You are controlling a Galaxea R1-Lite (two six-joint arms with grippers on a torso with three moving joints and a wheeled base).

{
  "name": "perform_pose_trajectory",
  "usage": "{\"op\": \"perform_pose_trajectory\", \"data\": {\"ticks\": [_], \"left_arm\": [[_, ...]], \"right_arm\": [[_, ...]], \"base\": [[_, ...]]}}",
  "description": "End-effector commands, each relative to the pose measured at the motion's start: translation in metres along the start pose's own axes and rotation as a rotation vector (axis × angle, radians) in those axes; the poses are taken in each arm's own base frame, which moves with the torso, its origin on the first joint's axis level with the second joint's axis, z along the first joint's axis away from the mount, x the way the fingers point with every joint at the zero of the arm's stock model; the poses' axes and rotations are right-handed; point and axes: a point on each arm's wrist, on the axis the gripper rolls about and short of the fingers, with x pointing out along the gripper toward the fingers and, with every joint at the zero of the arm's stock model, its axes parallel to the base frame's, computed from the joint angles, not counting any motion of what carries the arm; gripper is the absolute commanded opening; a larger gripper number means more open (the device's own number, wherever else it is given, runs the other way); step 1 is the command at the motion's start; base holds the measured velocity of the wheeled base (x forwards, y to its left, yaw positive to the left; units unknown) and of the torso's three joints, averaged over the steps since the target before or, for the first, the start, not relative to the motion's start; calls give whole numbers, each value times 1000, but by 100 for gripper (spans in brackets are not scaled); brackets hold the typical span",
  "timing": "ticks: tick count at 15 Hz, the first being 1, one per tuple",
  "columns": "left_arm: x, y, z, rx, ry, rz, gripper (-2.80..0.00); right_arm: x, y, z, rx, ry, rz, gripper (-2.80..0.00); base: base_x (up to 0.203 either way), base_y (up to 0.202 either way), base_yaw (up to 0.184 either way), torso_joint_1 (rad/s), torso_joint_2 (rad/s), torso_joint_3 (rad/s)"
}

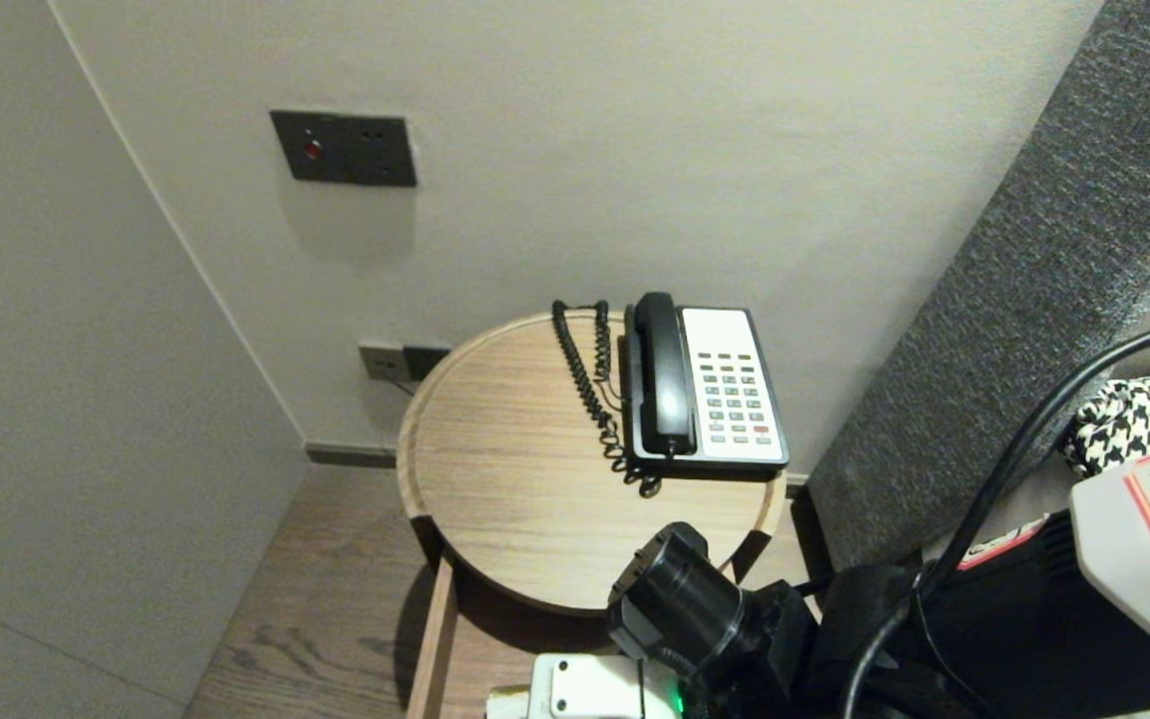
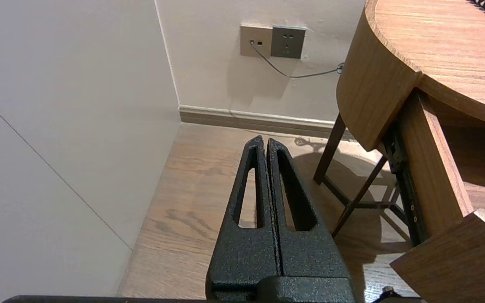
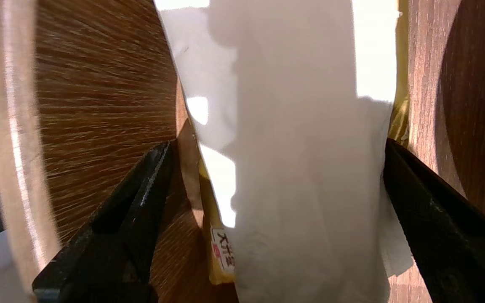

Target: Take the tissue out of the drawer one by one and place them on the table

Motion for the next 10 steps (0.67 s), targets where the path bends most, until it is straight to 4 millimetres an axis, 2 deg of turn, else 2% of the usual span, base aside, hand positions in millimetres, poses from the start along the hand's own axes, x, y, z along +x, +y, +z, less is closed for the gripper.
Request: {"op": "perform_pose_trajectory", "data": {"ticks": [1, 7, 8, 10], "left_arm": [[0, 0, 0, 0, -1, 2, -280], [0, 0, 0, 0, -2, 1, -280], [0, 0, 0, 0, -1, 1, -280], [0, 0, 0, 0, -1, 2, -280]], "right_arm": [[8, -1, -3, 5, 21, 15, 0], [14, -1, -5, 9, 36, 22, -5], [14, -1, -5, 9, 36, 22, -280], [13, -1, -5, 9, 34, 21, -280]], "base": [[0, 0, 0, 0, 0, 0], [0, 0, 0, 0, 0, 0], [0, 0, 0, 0, 0, 0], [0, 0, 0, 0, 0, 0]]}}
